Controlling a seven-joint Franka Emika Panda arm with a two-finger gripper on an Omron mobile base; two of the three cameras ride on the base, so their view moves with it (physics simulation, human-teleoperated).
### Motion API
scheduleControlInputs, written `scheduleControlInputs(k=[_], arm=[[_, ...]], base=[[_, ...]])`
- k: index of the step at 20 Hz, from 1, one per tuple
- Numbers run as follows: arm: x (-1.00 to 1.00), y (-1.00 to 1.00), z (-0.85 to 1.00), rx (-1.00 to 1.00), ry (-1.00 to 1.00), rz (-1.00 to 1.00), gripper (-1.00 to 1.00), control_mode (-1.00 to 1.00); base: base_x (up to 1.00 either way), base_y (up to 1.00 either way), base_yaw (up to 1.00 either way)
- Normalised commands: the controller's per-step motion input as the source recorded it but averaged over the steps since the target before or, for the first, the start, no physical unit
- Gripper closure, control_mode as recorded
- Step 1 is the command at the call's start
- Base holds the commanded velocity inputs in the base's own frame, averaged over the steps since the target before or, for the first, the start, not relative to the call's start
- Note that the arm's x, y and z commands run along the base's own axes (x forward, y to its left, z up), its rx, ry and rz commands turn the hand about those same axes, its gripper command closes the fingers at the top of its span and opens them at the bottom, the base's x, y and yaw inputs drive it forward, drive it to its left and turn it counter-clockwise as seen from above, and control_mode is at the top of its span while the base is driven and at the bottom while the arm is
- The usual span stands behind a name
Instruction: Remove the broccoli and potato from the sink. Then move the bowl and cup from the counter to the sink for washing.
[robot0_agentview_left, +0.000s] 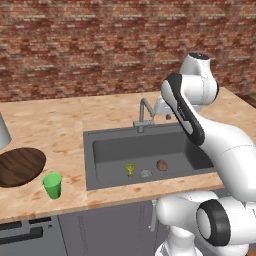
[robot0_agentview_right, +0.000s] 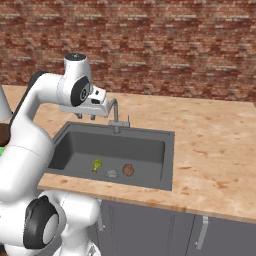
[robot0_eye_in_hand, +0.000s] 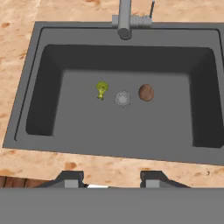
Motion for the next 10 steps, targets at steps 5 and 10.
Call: scheduleControlInputs(k=[5,10], arm=[[-0.04,0.0,0.0,0.0,0.0,0.0,-1.0,-1.0],[-0.12,0.05,0.0,0.01,-0.01,0.0,-1.0,-1.0]], base=[[0.0,0.0,0.0],[0.0,0.0,0.0]])
